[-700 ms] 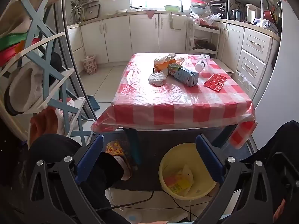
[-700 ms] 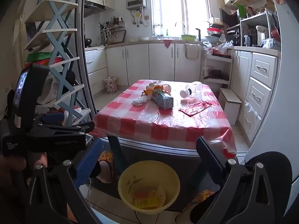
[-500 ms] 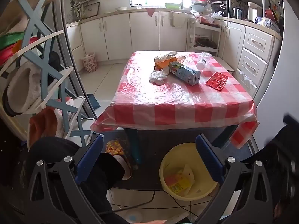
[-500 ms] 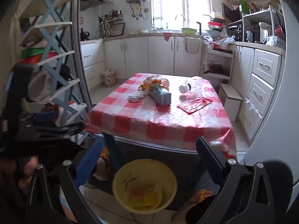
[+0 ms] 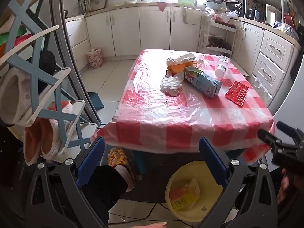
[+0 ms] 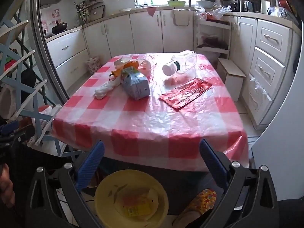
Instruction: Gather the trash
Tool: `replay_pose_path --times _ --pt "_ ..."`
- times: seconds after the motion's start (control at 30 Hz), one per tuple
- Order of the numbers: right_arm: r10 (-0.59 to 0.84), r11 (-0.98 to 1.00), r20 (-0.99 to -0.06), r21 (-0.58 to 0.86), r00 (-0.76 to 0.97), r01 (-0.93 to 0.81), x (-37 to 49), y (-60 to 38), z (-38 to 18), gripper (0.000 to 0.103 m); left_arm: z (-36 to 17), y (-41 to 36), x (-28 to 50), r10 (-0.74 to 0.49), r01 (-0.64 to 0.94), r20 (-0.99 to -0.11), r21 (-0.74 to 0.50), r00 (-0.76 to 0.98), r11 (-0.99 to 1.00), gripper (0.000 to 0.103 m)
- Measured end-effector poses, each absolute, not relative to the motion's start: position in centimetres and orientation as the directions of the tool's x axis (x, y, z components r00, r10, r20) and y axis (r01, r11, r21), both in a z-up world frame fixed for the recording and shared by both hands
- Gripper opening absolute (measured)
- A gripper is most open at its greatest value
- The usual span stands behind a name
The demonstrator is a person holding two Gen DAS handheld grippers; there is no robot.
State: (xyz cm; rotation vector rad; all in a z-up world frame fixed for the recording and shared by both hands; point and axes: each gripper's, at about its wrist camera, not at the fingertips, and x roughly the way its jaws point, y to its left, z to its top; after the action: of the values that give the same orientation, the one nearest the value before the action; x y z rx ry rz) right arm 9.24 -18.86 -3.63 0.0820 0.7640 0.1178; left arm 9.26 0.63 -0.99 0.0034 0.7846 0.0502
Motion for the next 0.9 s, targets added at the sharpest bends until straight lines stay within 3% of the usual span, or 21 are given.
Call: replay_pose_path --times 0.4,0.9 --pt "0.161 0.986 -0.598 0.135 0.785 -0.099 7.2 -17.6 0.6 0.096 0.1 -0.2 8.6 0.063 -0.046 -0.702 0.043 0.710 0.998 0.095" --pt "0.167 0.986 -0.496 0.092 0.852 -0.140 -0.9 -14.0 6.2 0.096 4.8 -1.3 1.3 0.028 0.002 -0.640 0.045 0.768 0.999 0.095"
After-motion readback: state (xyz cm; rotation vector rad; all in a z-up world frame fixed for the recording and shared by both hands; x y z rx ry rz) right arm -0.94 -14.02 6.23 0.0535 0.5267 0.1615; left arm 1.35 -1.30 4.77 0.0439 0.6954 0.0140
